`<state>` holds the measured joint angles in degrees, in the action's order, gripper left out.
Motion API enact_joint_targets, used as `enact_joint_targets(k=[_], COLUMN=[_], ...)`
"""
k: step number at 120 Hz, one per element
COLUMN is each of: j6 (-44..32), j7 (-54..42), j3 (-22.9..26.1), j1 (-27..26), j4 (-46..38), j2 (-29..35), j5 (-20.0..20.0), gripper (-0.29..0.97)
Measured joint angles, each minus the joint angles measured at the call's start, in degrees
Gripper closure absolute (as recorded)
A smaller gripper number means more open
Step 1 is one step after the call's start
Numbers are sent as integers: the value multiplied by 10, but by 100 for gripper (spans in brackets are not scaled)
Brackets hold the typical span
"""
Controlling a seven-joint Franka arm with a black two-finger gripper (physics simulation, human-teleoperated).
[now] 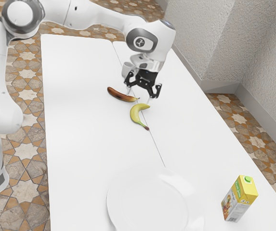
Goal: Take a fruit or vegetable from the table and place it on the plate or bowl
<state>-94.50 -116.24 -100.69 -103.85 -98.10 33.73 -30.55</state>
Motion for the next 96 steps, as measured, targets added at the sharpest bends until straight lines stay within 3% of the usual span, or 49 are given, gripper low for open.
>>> enact_joint_targets(k=[78, 96], j6=[17, 22], j7=[17, 30], j3=[3, 10], j1=[-14, -25], j4=[-24, -24], j2=[-6, -9], j5=[-8, -29], gripper=[2, 1])
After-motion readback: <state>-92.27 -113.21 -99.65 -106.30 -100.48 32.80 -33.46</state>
